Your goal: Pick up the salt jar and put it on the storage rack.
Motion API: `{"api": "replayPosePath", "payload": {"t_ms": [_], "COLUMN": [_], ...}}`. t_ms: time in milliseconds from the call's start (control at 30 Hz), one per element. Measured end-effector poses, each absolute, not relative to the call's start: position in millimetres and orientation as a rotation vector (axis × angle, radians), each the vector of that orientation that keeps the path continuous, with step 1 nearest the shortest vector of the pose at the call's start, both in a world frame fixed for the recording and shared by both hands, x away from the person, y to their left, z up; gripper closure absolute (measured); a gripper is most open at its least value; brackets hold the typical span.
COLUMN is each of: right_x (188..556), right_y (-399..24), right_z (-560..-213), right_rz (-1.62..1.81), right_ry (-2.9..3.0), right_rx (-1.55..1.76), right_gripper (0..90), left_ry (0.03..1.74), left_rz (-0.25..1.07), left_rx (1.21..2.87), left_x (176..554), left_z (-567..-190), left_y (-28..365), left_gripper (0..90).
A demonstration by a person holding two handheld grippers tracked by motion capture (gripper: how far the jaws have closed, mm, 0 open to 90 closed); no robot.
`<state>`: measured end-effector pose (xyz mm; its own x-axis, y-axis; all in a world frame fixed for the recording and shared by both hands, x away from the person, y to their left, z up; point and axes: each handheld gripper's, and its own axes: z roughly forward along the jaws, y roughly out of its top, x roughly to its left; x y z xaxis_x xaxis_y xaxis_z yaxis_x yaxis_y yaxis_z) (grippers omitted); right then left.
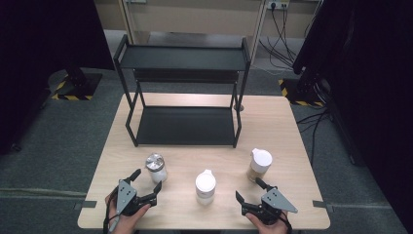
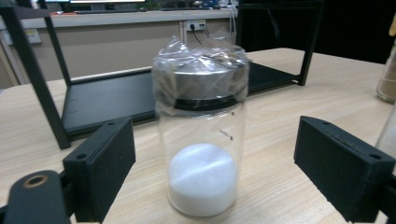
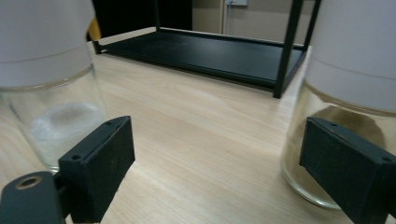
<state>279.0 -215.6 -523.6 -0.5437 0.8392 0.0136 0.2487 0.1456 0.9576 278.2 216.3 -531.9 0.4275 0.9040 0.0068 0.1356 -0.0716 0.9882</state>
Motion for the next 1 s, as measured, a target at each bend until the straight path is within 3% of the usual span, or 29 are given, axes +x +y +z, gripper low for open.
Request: {"api": "replayPosePath", "payload": {"t_ms": [533, 1000], "right_x": [277, 276], "right_y": [-216, -215], "right_z": [-524, -524], "right_rz": [1.413, 1.402], "right_ry": [1.846, 1.855], "right_rx": [1.042, 1.031], "right_gripper": [9.3, 9.0], "left_ry": [0.924, 0.909], "left_rz": [0.862, 0.873], "left_rx": [1.492, 1.498], "left_x": [279, 309], "left_z": [-520, -515], "left_y": [221, 208], "left_gripper": [12.0, 17.5]}}
